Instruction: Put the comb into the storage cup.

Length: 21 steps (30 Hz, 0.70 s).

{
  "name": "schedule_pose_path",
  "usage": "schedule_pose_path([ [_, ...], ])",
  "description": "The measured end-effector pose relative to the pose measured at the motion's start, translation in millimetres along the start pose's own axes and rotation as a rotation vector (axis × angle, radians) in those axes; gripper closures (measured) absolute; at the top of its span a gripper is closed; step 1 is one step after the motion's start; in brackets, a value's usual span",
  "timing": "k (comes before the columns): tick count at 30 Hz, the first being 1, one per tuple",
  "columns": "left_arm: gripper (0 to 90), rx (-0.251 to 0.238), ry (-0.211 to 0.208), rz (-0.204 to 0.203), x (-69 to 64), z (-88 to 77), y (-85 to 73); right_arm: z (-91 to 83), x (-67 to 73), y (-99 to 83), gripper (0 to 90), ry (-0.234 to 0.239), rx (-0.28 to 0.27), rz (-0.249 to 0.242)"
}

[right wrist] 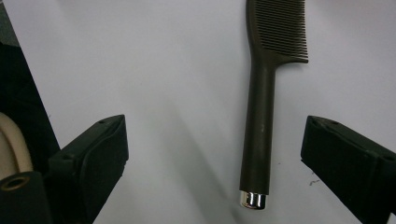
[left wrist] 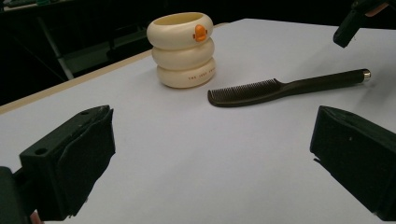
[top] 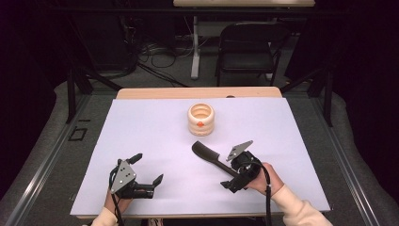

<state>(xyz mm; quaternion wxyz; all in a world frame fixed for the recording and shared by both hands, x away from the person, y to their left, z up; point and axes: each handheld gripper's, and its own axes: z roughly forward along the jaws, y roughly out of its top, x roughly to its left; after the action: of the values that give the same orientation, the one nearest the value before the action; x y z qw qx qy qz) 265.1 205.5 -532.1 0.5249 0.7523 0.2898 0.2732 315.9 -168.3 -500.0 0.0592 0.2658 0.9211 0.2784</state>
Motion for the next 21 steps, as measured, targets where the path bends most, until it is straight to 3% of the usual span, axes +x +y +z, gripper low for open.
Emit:
schedule_pose_path([
  [11, 0.0, 0.0, -0.001, -0.003, 0.1, 0.7, -0.3, 1.3, -11.7, 9.1, 0.0, -0.028, 0.011, 0.028],
  [21, 0.0, 0.002, -0.001, -0.004, 0.2, 1.1, -0.2, 7.6, -15.6, 15.7, 0.0, -0.047, 0.048, 0.038],
])
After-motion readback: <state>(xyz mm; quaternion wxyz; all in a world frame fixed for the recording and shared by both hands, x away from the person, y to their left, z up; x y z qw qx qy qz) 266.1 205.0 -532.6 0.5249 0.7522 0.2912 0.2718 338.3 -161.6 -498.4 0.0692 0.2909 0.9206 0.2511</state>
